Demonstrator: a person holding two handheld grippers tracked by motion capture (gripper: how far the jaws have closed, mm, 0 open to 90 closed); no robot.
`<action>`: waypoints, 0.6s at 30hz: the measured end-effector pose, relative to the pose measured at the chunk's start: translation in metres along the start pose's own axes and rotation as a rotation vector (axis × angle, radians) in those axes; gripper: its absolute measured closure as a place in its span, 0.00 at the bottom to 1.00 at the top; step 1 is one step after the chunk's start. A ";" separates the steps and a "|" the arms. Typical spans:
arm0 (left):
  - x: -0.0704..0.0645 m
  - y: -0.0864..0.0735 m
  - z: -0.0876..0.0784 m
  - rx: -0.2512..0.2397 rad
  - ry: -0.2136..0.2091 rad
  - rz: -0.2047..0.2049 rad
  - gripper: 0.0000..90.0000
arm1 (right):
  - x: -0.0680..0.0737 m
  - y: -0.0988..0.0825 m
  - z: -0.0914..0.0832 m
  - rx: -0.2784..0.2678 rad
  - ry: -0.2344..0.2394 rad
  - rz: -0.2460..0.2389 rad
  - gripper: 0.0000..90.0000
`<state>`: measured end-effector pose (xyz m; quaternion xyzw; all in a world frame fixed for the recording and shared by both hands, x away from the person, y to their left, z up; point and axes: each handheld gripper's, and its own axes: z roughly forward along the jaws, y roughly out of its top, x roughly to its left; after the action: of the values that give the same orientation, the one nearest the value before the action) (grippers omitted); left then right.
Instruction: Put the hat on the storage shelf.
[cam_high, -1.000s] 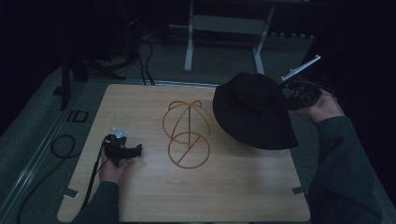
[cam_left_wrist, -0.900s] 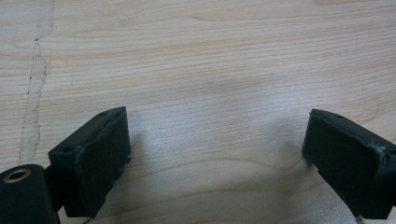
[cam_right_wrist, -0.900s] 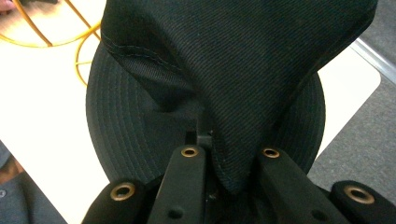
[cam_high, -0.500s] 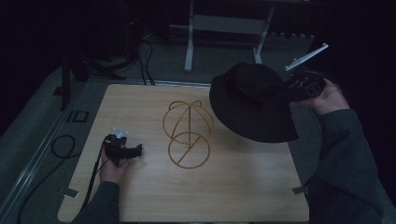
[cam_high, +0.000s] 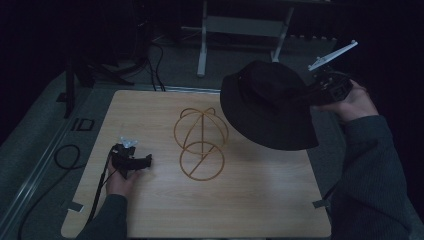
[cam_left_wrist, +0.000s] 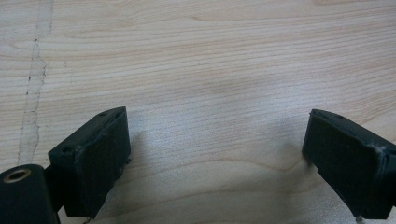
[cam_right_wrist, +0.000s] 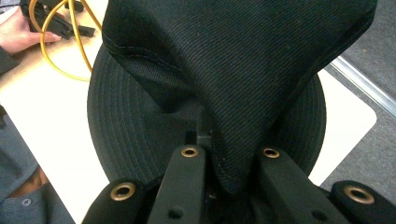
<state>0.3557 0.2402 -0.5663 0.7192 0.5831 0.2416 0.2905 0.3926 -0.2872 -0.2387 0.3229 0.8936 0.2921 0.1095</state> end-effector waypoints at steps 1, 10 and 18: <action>0.000 0.000 0.000 0.000 0.000 0.000 0.09 | 0.000 0.000 -0.001 -0.002 0.000 -0.002 0.97; 0.000 0.000 0.000 -0.001 0.000 0.002 0.09 | 0.004 0.005 -0.006 -0.009 0.006 -0.018 0.97; -0.001 0.000 0.000 -0.001 -0.001 0.002 0.09 | 0.008 0.010 -0.010 -0.018 0.011 -0.033 0.97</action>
<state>0.3560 0.2394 -0.5663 0.7198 0.5820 0.2420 0.2909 0.3875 -0.2803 -0.2249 0.3054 0.8967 0.3003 0.1122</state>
